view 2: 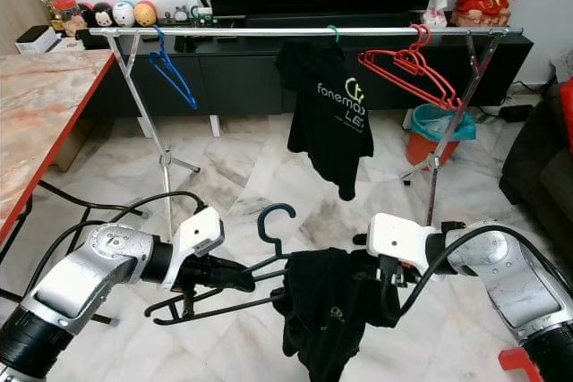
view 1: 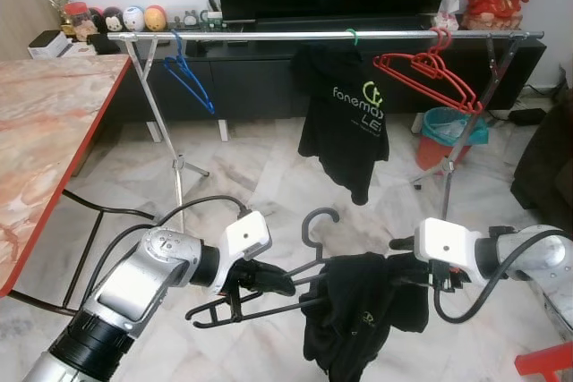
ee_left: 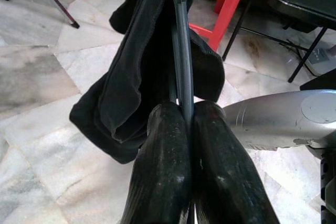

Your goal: Hang hanger

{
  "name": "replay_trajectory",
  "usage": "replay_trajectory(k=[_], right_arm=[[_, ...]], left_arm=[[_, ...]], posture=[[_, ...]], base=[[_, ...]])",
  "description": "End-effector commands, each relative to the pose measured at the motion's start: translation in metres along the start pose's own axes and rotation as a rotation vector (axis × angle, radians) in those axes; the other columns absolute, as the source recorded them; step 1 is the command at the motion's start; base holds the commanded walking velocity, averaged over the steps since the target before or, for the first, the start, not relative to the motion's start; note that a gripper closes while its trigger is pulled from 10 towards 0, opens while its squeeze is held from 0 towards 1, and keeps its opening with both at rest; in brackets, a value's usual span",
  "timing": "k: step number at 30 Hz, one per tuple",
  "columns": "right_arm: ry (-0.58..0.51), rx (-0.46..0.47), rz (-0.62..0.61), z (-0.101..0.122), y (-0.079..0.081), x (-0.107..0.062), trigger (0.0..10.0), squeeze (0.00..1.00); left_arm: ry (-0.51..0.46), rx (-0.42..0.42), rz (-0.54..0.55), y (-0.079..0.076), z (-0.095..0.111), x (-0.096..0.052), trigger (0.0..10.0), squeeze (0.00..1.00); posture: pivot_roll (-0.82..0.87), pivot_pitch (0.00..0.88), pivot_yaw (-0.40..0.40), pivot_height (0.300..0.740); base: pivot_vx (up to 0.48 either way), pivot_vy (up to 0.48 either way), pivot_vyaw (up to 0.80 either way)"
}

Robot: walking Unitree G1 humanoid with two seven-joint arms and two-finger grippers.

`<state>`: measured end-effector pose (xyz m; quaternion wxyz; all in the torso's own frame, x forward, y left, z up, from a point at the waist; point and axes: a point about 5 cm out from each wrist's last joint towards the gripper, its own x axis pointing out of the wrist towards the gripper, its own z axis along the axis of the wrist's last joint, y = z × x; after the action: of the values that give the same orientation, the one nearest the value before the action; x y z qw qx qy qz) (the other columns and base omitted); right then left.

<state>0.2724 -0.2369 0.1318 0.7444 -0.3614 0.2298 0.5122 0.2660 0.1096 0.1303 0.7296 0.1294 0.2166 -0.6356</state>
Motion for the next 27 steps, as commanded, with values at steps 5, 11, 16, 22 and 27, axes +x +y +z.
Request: replay_trajectory(k=[5, 11, 16, 22, 27], right_arm=[[0.015, -0.035, 0.094, -0.003, 0.004, 0.001, 10.0, 0.00], [0.024, -0.040, 0.091, -0.007, 0.002, 0.004, 10.0, 0.00], [0.019, -0.050, 0.115, -0.009, 0.004, 0.008, 10.0, 0.00], [0.017, -0.070, 0.133, -0.013, 0.006, 0.012, 10.0, 0.00], [-0.041, -0.070, 0.169, -0.009, 0.007, 0.013, 10.0, 0.00]], left_arm=[[-0.021, 0.046, -0.024, -0.003, 0.008, 0.000, 10.0, 0.00], [-0.018, 0.047, -0.025, -0.003, 0.008, 0.000, 10.0, 0.00], [-0.018, 0.053, -0.036, -0.004, 0.009, 0.002, 10.0, 0.00], [-0.027, 0.056, -0.059, -0.007, 0.012, 0.003, 10.0, 0.00], [-0.026, 0.063, -0.070, -0.008, 0.012, 0.003, 10.0, 0.00]], posture=[[0.04, 0.000, -0.008, 0.740], [0.04, 0.000, -0.008, 0.740], [0.04, 0.000, -0.009, 0.740], [0.04, 0.000, -0.012, 0.740], [0.04, 0.000, -0.013, 0.740]], base=[[0.000, 0.000, 0.00], [0.000, 0.000, 0.00], [0.000, 0.000, 0.00], [0.000, 0.000, 0.00], [0.000, 0.000, 0.00]])
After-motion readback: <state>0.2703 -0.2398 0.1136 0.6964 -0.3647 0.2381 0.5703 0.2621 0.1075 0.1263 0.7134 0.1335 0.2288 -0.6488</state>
